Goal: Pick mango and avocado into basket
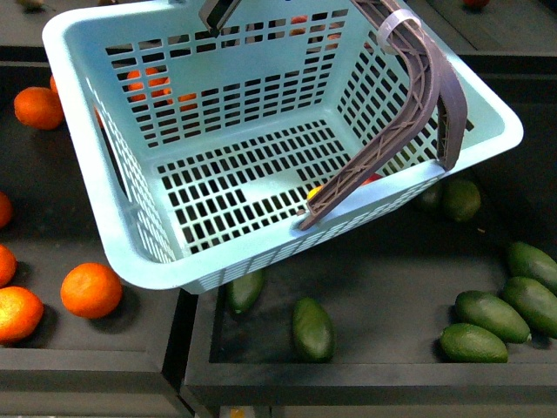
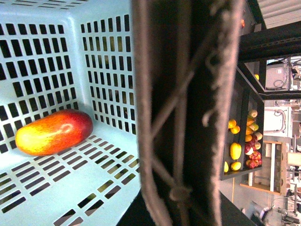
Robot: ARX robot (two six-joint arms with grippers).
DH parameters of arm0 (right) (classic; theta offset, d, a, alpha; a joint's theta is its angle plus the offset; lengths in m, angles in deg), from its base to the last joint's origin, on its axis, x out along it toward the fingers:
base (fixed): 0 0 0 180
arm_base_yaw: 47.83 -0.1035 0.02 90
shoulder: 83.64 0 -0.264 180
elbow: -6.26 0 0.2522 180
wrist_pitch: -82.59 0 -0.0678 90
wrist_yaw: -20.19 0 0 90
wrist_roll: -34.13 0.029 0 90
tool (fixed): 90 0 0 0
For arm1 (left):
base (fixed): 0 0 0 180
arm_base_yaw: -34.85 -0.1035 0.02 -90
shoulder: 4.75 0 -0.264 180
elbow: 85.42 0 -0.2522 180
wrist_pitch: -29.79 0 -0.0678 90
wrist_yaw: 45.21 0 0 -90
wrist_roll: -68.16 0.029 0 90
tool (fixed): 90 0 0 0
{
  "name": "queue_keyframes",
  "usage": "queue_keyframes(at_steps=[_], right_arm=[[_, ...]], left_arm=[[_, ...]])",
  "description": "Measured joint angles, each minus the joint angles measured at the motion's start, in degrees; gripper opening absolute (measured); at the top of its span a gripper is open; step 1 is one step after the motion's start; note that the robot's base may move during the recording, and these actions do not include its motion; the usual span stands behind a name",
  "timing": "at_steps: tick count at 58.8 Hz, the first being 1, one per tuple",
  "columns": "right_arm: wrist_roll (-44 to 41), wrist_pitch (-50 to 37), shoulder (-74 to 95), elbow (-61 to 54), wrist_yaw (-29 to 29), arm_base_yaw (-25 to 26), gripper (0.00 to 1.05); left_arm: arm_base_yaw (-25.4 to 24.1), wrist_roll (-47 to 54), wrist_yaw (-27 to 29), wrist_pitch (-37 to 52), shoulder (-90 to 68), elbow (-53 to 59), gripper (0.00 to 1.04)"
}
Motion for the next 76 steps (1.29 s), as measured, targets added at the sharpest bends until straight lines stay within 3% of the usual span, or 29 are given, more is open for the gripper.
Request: queue_keyframes(at_steps=[17, 34, 76], right_arm=[[1.4, 1.4, 24.1, 18.8, 4.7, -4.3, 0.97], [3.7, 4.8, 33.0, 30.0, 5.9, -8.0, 0.97], [-6.8, 10.6, 46.2, 40.0, 3.7, -1.1, 0.97]], left_arm=[[0.2, 0.0, -0.4, 0.0, 0.0, 0.0, 0.06], [0.2, 0.0, -0.4, 0.0, 0.0, 0.0, 0.06], [0.2, -0.1, -0.4, 0.0, 0.0, 0.0, 0.06]])
